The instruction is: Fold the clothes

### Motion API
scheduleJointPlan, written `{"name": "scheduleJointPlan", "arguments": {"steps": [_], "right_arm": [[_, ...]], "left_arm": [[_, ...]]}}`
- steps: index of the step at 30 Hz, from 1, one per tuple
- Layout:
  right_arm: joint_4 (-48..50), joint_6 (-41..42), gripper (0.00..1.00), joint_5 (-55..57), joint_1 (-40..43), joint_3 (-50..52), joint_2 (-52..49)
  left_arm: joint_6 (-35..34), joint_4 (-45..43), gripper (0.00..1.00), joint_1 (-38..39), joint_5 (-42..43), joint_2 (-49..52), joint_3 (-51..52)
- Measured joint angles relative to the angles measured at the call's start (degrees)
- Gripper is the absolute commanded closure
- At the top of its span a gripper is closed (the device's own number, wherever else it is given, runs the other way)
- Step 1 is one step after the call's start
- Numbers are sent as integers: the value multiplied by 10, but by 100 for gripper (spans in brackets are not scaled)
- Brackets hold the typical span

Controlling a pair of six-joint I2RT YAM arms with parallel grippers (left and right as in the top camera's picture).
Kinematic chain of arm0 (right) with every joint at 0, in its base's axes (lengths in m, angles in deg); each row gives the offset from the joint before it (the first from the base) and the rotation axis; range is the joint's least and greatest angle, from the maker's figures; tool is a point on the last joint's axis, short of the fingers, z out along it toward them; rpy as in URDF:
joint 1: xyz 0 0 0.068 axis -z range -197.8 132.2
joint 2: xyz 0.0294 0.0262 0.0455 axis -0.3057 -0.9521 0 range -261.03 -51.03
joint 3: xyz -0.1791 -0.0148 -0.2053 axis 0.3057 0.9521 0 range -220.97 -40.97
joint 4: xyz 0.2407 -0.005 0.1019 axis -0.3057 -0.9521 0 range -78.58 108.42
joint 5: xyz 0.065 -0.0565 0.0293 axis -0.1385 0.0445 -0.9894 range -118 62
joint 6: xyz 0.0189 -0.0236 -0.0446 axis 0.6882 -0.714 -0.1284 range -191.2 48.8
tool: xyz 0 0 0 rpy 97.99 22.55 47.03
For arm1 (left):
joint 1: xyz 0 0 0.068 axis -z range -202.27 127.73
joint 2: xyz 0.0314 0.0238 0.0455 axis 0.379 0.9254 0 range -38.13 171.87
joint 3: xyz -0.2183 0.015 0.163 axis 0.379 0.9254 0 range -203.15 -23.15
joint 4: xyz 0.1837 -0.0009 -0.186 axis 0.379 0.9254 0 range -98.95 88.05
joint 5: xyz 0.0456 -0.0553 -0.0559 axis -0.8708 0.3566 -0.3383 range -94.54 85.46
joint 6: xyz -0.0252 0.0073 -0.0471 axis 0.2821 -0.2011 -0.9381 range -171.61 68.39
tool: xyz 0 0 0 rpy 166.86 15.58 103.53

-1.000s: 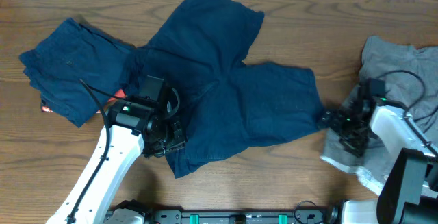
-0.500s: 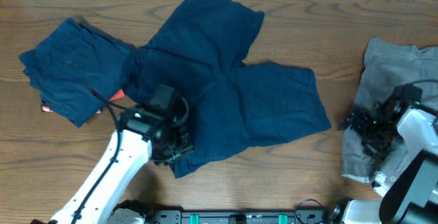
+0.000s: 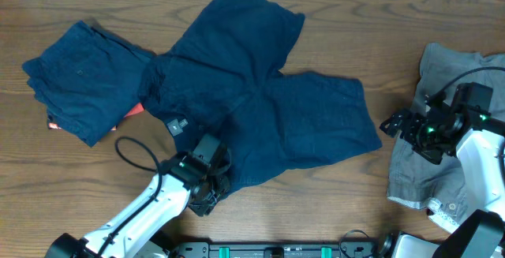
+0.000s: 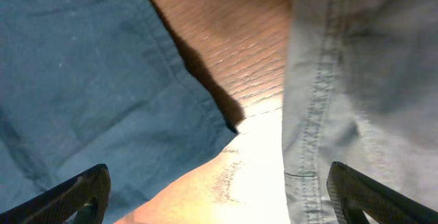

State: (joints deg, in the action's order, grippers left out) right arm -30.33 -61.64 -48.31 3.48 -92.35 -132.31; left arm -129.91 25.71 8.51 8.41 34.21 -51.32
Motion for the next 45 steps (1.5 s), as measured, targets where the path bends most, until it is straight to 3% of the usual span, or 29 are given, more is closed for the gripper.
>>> {"name": "scheduleJointPlan", "arguments": {"steps": [5, 7, 10, 16, 17, 18, 22, 24, 33, 39, 45], "right_arm": [[-13, -3, 1, -3, -22, 0, 0], [-19, -5, 1, -4, -33, 0, 0], [-23, -7, 1, -5, -47, 0, 0], [-25, -7, 1, -6, -52, 0, 0], [-26, -7, 1, -6, -52, 0, 0], [-27, -7, 1, -6, -52, 0, 0], [-38, -7, 1, -6, -52, 0, 0], [-44, -7, 1, -6, -52, 0, 0], [-42, -5, 1, -7, -57, 19, 0], [12, 15, 1, -7, -87, 66, -8], [111, 59, 15, -7, -108, 106, -18]], "left_arm": [[-35, -41, 54, 1, 4, -17, 15], [-41, -43, 45, 1, 7, -17, 15], [-43, -55, 25, 0, 16, -18, 13], [-44, -65, 24, 0, 21, -18, 12], [-45, -65, 25, 0, 19, -18, 12], [-45, -65, 33, 0, 18, -18, 12], [-54, -54, 81, 1, 4, -17, 15], [-55, -57, 94, 2, 0, -17, 19], [-29, -66, 94, 1, 9, -19, 22], [5, -56, 94, 1, 30, -32, 29], [25, -8, 94, 1, 39, -64, 36]]}}
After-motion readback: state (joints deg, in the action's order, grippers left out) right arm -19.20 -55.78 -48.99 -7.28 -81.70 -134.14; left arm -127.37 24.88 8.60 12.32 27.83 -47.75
